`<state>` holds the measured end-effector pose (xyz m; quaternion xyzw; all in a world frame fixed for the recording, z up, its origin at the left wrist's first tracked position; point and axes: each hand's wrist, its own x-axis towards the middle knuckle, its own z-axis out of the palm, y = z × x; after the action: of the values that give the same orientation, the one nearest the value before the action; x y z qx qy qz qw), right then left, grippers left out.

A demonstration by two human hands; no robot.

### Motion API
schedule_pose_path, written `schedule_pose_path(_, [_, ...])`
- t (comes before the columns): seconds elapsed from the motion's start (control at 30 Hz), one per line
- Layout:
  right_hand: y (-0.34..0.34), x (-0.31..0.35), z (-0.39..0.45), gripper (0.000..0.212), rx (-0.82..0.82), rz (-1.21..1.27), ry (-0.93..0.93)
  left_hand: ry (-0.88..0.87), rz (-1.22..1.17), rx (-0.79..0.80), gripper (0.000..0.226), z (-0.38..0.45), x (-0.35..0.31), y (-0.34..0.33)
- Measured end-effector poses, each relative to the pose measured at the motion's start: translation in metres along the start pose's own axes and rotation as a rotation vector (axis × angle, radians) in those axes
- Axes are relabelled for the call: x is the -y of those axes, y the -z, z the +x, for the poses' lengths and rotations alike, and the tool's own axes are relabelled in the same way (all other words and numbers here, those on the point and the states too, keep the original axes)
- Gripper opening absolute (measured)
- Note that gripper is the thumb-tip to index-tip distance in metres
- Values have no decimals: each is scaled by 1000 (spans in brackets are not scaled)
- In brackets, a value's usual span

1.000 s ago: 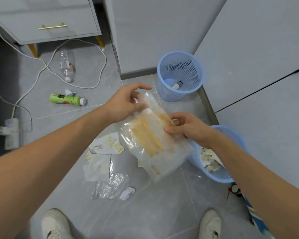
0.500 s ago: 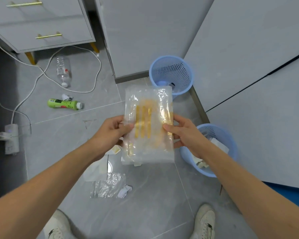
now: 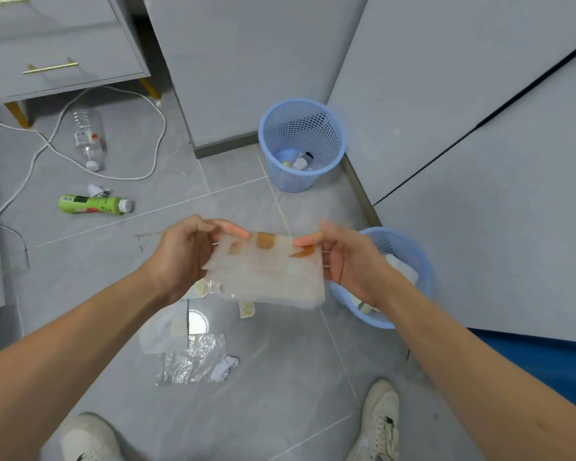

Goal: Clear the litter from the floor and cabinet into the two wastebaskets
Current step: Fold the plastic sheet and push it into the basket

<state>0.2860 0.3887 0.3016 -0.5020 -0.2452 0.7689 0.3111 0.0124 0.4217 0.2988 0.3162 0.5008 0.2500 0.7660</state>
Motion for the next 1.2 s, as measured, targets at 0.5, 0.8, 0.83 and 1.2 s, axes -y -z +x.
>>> schedule_pose_path(0.5, [197,-93,-37,40,-697,-664,177,-198,786,10,57,137,129,-189])
schedule_pose_path(0.8, [288,-163,18,45,-676,-1338,86,-236,1365,16,69,234,219,-246])
schedule_pose_path(0.83, [289,-167,23,50,-663,-1459,61,-252,1478,1,70,237,222,-251])
schedule_pose_path(1.2, [302,-181,61,53,-506,-1610,-119,-313,1996,141,77,256,241,-259])
